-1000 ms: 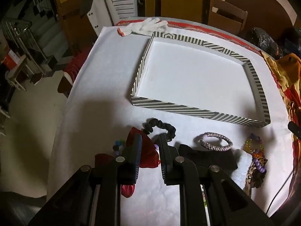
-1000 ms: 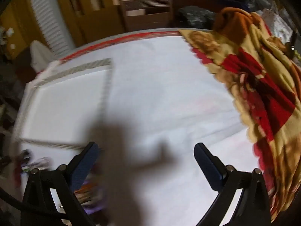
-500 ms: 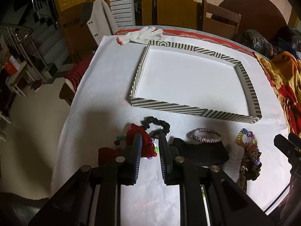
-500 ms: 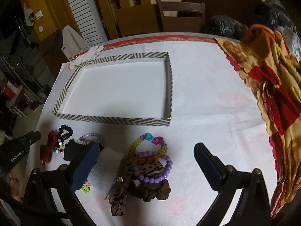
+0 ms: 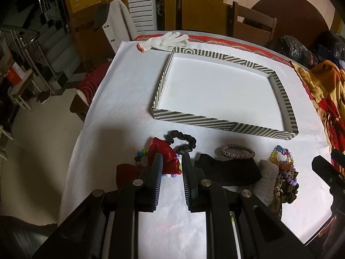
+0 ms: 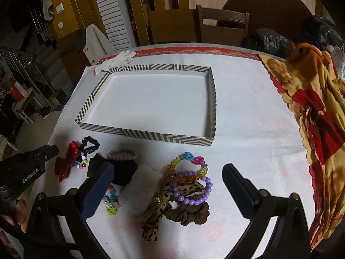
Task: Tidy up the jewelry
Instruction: 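Move the left tool toward the red bow and the right tool toward the grey bracelet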
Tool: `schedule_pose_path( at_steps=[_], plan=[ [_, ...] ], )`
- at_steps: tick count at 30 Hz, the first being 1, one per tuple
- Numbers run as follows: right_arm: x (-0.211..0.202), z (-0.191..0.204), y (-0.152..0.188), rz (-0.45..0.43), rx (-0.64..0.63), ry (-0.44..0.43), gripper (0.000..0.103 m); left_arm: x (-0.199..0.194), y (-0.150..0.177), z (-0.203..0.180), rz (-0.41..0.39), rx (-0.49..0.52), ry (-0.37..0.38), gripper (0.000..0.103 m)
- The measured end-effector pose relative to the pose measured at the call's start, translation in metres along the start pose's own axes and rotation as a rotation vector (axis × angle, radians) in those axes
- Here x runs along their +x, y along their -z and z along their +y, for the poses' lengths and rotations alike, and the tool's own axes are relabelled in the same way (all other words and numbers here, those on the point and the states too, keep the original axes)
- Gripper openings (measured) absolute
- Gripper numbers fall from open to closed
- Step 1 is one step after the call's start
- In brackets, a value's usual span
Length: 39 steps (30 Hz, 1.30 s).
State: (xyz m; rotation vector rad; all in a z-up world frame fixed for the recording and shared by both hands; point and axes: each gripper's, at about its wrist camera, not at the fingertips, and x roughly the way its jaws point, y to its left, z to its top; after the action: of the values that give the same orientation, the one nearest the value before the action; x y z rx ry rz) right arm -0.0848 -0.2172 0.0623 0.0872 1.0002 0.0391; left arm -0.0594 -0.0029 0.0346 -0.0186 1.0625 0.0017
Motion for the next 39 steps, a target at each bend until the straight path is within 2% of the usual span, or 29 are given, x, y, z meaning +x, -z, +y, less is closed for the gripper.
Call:
schedule_pose_path(
  at_steps=[4,21,30,39],
  plan=[
    [-0.003,0.002,0.000,-0.009,-0.004,0.008,0.103,0.000,0.002,-0.001,0.012,0.001,0.009,0.015],
    [-0.007,-0.004,0.005,-0.023,0.029,-0.060,0.100,-0.007,0.008,-0.003,-0.003,-0.012,-0.010,0.015],
    [-0.007,-0.004,0.007,-0.014,0.000,-0.038,0.099,-0.005,0.010,-0.007,0.009,-0.012,-0.008,0.015],
    [-0.015,0.004,0.005,-0.068,-0.093,0.001,0.099,-0.006,0.013,-0.005,0.014,-0.018,-0.014,0.015]
  ],
)
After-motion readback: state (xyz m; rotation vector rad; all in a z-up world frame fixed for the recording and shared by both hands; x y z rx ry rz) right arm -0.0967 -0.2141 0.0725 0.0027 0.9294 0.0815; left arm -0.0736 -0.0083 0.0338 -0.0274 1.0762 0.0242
